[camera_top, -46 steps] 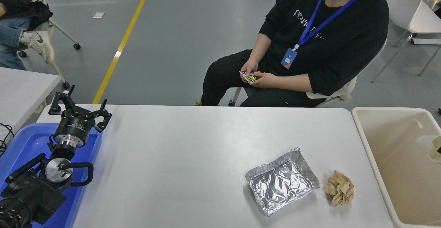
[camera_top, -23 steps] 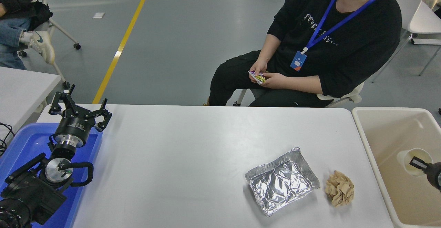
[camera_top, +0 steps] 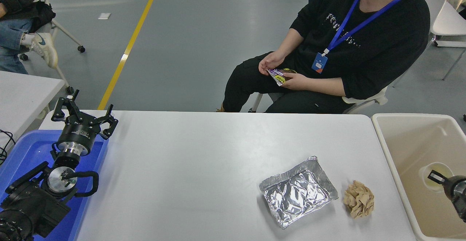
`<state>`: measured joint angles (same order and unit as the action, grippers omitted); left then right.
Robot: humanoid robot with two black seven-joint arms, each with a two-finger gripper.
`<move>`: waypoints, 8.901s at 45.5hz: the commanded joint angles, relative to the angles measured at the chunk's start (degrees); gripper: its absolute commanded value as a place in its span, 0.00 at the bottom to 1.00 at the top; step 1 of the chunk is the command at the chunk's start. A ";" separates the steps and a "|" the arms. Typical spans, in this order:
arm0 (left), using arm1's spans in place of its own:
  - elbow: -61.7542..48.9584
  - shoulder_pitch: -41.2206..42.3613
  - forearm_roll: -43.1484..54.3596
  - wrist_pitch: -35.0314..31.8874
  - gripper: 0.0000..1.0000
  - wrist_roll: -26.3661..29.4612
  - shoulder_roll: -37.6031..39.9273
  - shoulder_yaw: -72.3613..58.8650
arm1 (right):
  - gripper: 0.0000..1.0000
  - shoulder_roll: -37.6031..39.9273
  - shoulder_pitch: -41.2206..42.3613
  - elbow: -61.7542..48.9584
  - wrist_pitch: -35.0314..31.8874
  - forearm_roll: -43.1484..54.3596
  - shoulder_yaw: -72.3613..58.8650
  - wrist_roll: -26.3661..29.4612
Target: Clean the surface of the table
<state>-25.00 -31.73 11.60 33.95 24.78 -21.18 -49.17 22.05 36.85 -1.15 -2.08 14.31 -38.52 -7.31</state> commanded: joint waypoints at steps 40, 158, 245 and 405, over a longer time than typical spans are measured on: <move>0.03 0.00 0.01 -0.02 1.00 0.00 0.00 0.04 | 0.97 3.44 16.77 2.20 3.04 -1.57 42.54 -0.16; 0.03 0.00 0.01 -0.02 1.00 0.00 0.00 -0.05 | 0.98 -2.54 14.03 29.54 -0.30 -1.74 74.14 -12.82; 0.03 0.00 0.01 0.06 1.00 0.00 0.00 0.04 | 0.94 2.21 40.32 50.81 -14.89 65.58 -2.53 -20.99; -0.05 0.00 0.01 0.06 1.00 0.00 0.00 0.04 | 0.00 8.62 34.52 39.56 -16.64 35.35 23.93 -22.23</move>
<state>-25.01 -31.73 11.60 34.02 24.79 -21.18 -49.18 26.50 69.34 38.47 -15.60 52.85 -19.32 -29.61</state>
